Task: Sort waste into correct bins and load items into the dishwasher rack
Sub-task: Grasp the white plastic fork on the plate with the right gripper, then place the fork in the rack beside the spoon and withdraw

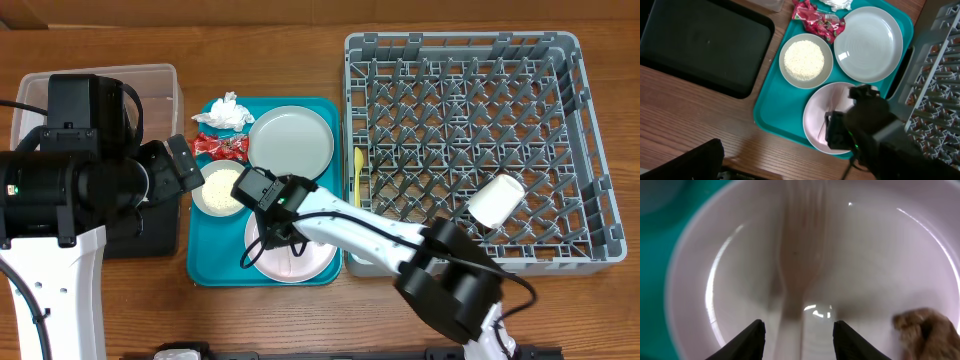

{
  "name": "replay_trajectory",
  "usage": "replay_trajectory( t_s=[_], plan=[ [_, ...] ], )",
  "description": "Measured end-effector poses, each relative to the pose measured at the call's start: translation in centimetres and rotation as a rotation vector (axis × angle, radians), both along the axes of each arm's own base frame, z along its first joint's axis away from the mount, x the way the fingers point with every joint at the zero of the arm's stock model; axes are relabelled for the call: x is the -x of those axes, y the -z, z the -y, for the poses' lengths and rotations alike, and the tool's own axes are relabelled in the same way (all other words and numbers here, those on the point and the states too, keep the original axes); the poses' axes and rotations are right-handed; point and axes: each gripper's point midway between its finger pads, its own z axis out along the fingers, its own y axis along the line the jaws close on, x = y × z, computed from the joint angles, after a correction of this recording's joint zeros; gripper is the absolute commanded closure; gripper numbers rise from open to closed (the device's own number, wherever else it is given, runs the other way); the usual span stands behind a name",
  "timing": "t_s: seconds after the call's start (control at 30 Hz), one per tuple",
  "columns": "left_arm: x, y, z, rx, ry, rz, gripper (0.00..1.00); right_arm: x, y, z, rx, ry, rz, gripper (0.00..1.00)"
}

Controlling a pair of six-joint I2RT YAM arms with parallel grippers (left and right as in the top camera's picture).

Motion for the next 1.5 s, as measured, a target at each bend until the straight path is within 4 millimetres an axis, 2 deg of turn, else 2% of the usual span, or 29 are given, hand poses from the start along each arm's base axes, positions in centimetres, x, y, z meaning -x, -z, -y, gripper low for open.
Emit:
replay_trajectory(
  t_s=[0.07,0.1,0.17,0.3,0.43,0.57,0.7,0.87,0.97,1.07,1.13,1.23,1.33,1.43,1.5],
  plan=[
    [0.0,0.0,0.0,0.0,0.0,0.0,0.0,0.0,1.6,0.3,0.032,0.009,-0.013,0.54],
    [0.0,0.0,0.0,0.0,0.0,0.0,0.0,-0.1,1.6,0.2,0.031,0.013,-0.01,0.58],
    [0.0,0.0,0.0,0.0,0.0,0.0,0.0,-0.2,1.4,0.1,0.023,0.018,-0.003,0.73],
    [0.0,0.0,0.0,0.0,0.0,0.0,0.0,-0.3,1.5,0.1,0.027,0.027,0.0,0.89],
    [0.0,0.0,0.0,0.0,0.0,0.0,0.0,0.0,1.5,0.5,0.045,0.027,-0.008,0.91],
    [0.0,0.0,0.0,0.0,0.0,0.0,0.0,0.0,0.3,2.9,0.164,0.034,-0.003,0.89],
    [0.0,0.0,0.0,0.0,0.0,0.0,0.0,-1.8,-3.4,3.1,0.196,0.039,0.08,0.89],
    [0.0,0.0,0.0,0.0,0.0,0.0,0.0,-5.0,-11.2,2.8,0.071,0.039,0.224,0.89],
    [0.0,0.0,0.0,0.0,0.0,0.0,0.0,-6.6,-15.4,4.7,0.025,0.07,0.293,0.89],
    [0.0,0.0,0.0,0.0,0.0,0.0,0.0,-8.6,-17.7,8.5,0.035,0.14,0.327,0.89],
    [0.0,0.0,0.0,0.0,0.0,0.0,0.0,-10.2,-17.9,11.0,0.056,0.188,0.325,0.87],
    [0.0,0.0,0.0,0.0,0.0,0.0,0.0,-12.7,-17.4,13.7,0.046,0.221,0.316,0.85],
    [0.0,0.0,0.0,0.0,0.0,0.0,0.0,-14.0,-16.6,15.0,0.033,0.215,0.308,0.85],
    [0.0,0.0,0.0,0.0,0.0,0.0,0.0,-14.4,-14.7,15.3,0.029,0.185,0.295,0.84],
    [0.0,0.0,0.0,0.0,0.0,0.0,0.0,-14.0,-12.9,15.6,0.036,0.167,0.266,0.73]
  ],
)
